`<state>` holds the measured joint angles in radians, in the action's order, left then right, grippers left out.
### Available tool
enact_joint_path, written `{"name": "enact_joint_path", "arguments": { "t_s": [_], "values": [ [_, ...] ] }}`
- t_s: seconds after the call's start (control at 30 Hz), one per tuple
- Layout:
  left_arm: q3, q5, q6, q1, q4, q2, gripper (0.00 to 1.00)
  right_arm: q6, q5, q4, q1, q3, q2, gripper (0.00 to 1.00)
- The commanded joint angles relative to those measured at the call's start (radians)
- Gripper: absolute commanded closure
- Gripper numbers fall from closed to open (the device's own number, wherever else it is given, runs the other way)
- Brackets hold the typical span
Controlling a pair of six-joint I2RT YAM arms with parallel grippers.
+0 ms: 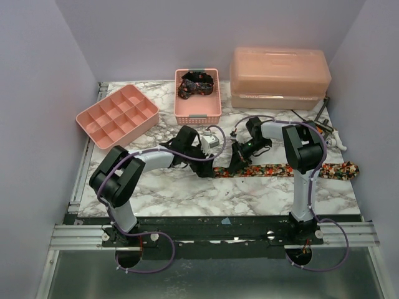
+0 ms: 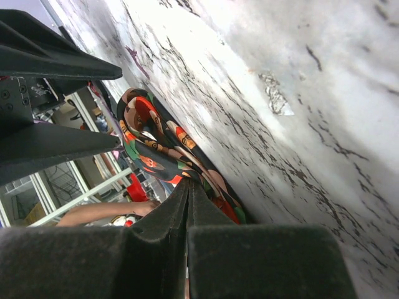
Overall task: Roll the ties
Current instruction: Roll the tie at the center of the board.
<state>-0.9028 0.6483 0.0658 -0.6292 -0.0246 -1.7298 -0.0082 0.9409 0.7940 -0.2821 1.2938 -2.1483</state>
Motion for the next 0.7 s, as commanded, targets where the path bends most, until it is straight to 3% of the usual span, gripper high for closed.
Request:
{"name": "enact_joint_path", "arguments": {
  "t_s": [0.0, 0.1, 0.2, 0.27, 0.67],
  "values": [
    [0.014, 0.103, -0.244, 0.038, 0.02, -0.051, 0.44, -0.044, -0.249, -0.092, -0.002, -0.027, -0.047, 0.95],
    [0.012, 0.118, -0.214, 0.04, 0.019, -0.073, 0.45, -0.05, -0.258, -0.092, -0.002, -0.032, -0.047, 0.95],
    [0.04, 0.111, -0.091, 0.035, 0.065, -0.041, 0.44, -0.06, -0.264, -0.087, -0.002, -0.031, -0.048, 0.96],
    [0.066, 0.083, 0.032, 0.025, 0.072, -0.011, 0.41, -0.075, -0.27, -0.08, -0.002, -0.033, -0.05, 0.96],
    [0.15, -0.089, 0.305, -0.101, 0.29, -0.045, 0.39, -0.191, -0.331, -0.024, -0.002, -0.021, -0.06, 0.96]
  ]
}}
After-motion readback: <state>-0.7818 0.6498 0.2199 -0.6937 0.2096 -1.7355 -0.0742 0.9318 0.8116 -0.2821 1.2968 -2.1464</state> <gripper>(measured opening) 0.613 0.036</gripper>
